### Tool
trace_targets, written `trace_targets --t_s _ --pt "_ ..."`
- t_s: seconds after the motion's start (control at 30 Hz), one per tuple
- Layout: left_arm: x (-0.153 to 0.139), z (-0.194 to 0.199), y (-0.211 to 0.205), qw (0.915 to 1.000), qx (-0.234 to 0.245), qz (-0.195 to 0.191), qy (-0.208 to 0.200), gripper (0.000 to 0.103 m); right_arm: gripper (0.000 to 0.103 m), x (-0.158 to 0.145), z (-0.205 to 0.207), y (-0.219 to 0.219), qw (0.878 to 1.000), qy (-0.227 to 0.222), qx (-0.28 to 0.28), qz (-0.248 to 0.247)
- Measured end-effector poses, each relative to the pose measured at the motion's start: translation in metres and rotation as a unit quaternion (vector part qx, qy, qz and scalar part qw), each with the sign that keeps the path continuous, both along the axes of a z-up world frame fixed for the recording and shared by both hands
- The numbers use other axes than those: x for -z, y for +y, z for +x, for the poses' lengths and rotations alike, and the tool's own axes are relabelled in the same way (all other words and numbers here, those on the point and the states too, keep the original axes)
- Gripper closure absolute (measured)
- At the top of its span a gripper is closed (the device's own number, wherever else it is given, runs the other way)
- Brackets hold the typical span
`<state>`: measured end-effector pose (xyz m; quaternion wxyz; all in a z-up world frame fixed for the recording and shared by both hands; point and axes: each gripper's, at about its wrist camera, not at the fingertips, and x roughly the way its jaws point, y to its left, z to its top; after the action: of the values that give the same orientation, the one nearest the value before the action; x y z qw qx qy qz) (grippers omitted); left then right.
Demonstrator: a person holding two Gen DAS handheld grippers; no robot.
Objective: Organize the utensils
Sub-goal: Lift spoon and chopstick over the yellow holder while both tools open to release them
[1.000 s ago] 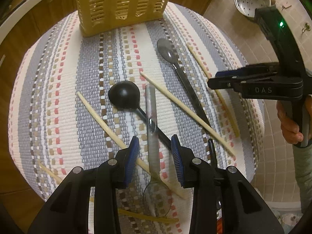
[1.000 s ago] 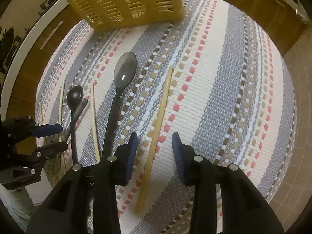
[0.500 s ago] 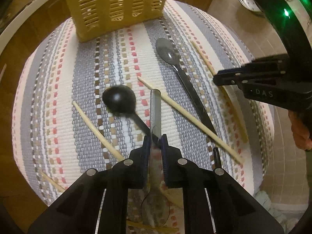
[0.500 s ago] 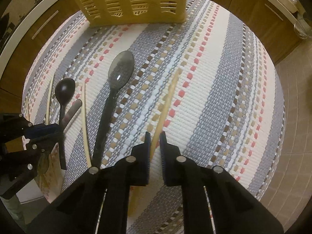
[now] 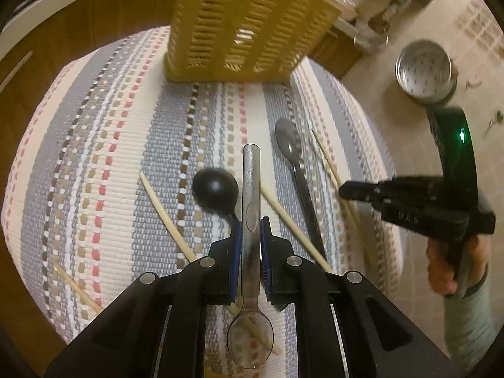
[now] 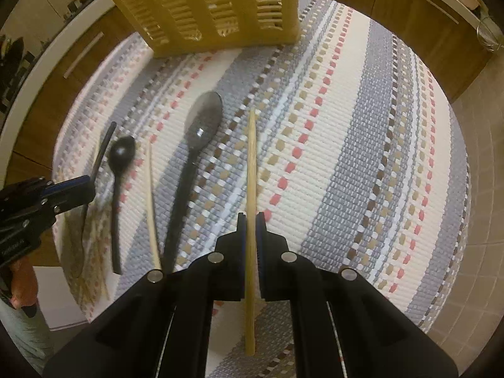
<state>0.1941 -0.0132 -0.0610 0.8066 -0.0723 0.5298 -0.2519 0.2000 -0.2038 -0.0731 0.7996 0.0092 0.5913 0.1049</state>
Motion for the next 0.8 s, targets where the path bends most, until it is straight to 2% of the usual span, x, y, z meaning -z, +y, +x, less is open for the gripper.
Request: trace_targets --t_s 0.17,0.47,0.63,0.8 --pt "-0.01 -0.002 0.013 0.9991 -0.025 -0.031 -0.017 0.093 0.098 -0.015 -0.007 -0.01 0.999 -0.027 0.001 0.037" --pt "-0.02 -0.004 0.013 0.9972 -0.036 -0.036 -0.054 0.093 0.098 -0.045 -0.023 -0.029 0.993 -0.08 -0.007 0.09" --pt "-0.046 -0.007 0.014 0.9932 -0.04 -0.055 -0.095 0.093 0.098 -0.067 -0.031 -0.018 0.986 -0.134 -0.019 0.101" --pt "-0.086 -0.008 0.013 0.9828 -0.051 -0.068 -0.164 0.093 0.098 -0.099 -0.034 -0.014 0.974 -0.202 -0.028 0.097"
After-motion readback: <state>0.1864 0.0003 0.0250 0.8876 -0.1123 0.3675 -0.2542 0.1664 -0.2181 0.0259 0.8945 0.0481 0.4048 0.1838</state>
